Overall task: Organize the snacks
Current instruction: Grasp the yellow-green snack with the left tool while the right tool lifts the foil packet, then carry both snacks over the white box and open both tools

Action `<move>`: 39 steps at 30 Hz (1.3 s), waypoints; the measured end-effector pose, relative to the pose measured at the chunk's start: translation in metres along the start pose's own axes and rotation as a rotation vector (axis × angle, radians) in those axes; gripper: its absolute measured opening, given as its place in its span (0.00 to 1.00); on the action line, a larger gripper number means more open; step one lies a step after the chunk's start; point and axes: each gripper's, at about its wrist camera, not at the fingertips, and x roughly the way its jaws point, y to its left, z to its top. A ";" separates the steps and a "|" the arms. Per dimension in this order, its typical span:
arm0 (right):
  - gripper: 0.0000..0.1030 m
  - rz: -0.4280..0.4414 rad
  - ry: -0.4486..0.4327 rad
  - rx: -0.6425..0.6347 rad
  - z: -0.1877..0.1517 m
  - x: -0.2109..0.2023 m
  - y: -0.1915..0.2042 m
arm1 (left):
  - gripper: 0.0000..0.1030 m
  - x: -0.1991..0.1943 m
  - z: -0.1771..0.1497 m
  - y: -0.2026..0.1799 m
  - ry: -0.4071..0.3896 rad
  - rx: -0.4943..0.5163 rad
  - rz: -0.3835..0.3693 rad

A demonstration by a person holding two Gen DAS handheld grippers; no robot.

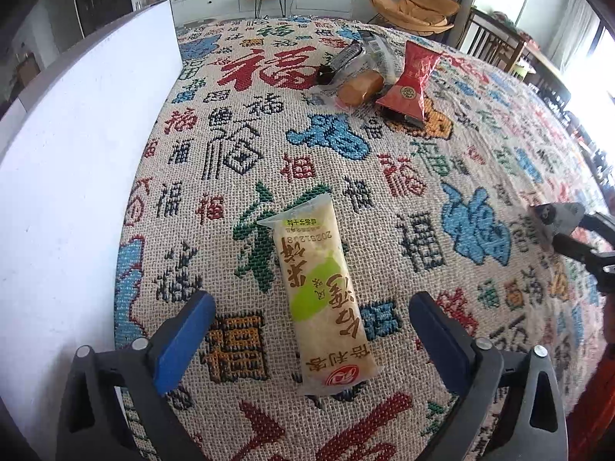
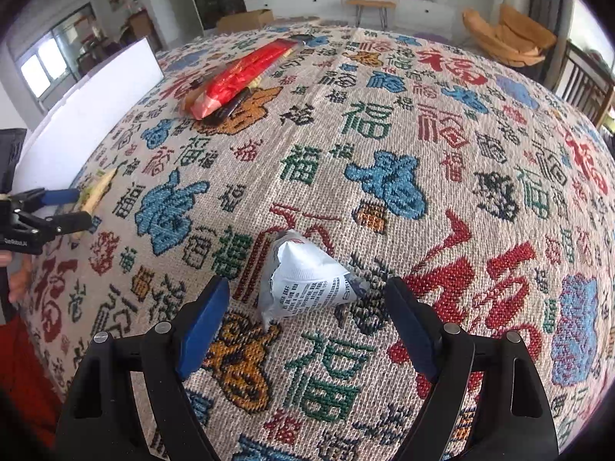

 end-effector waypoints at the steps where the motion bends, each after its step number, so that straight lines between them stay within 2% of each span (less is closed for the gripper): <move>1: 0.83 -0.011 -0.003 -0.004 0.001 -0.001 0.001 | 0.73 -0.002 -0.002 -0.007 -0.026 0.040 0.035; 2: 0.83 -0.020 0.001 -0.012 0.000 0.000 0.004 | 0.48 -0.008 -0.005 -0.011 -0.051 0.055 0.002; 3: 0.81 -0.022 0.007 -0.023 -0.001 0.002 0.005 | 0.34 -0.012 -0.007 -0.014 -0.066 0.065 0.017; 4: 0.74 -0.019 0.010 -0.030 -0.003 0.004 0.006 | 0.28 -0.014 -0.009 -0.015 -0.071 0.069 0.014; 5: 0.57 -0.023 0.008 -0.031 -0.004 0.005 0.007 | 0.28 -0.017 -0.012 -0.013 -0.070 0.056 -0.001; 6: 0.49 -0.054 -0.004 -0.032 -0.006 0.002 0.007 | 0.28 -0.020 -0.016 -0.009 -0.081 0.032 -0.022; 10: 0.48 -0.022 -0.064 0.030 -0.007 -0.020 0.004 | 0.28 -0.053 -0.032 0.007 -0.160 -0.090 -0.175; 14: 0.48 0.052 -0.130 0.035 0.010 -0.052 0.028 | 0.28 -0.114 -0.039 0.024 -0.290 -0.183 -0.311; 16: 0.48 0.109 -0.173 0.004 0.029 -0.071 0.055 | 0.28 -0.148 -0.038 0.036 -0.358 -0.198 -0.321; 18: 0.48 0.188 -0.211 -0.042 0.051 -0.088 0.094 | 0.28 -0.182 -0.041 0.058 -0.416 -0.211 -0.299; 22: 0.49 0.383 -0.254 -0.162 0.089 -0.113 0.191 | 0.28 -0.232 -0.060 0.125 -0.473 -0.289 -0.169; 25: 0.51 0.527 -0.221 -0.236 0.105 -0.114 0.266 | 0.29 -0.246 -0.083 0.175 -0.466 -0.371 -0.041; 27: 0.58 0.589 -0.177 -0.272 0.106 -0.105 0.313 | 0.42 -0.243 -0.100 0.205 -0.421 -0.440 0.037; 28: 0.68 0.603 -0.143 -0.290 0.105 -0.097 0.331 | 0.62 -0.239 -0.109 0.218 -0.394 -0.476 0.076; 29: 0.69 0.608 -0.098 -0.314 0.102 -0.087 0.347 | 0.74 -0.235 -0.117 0.227 -0.378 -0.512 0.110; 31: 0.69 0.601 -0.038 -0.357 0.095 -0.073 0.368 | 0.75 -0.230 -0.134 0.238 -0.365 -0.574 0.138; 33: 0.69 0.603 -0.042 -0.354 0.088 -0.068 0.361 | 0.75 -0.224 -0.143 0.237 -0.363 -0.586 0.122; 35: 0.69 0.575 -0.050 -0.320 0.082 -0.061 0.335 | 0.75 -0.219 -0.142 0.221 -0.370 -0.561 0.108; 37: 0.69 0.493 -0.063 -0.274 0.077 -0.049 0.295 | 0.75 -0.214 -0.128 0.199 -0.389 -0.508 0.058; 39: 0.69 0.380 -0.077 -0.229 0.069 -0.036 0.248 | 0.76 -0.215 -0.115 0.172 -0.417 -0.438 -0.030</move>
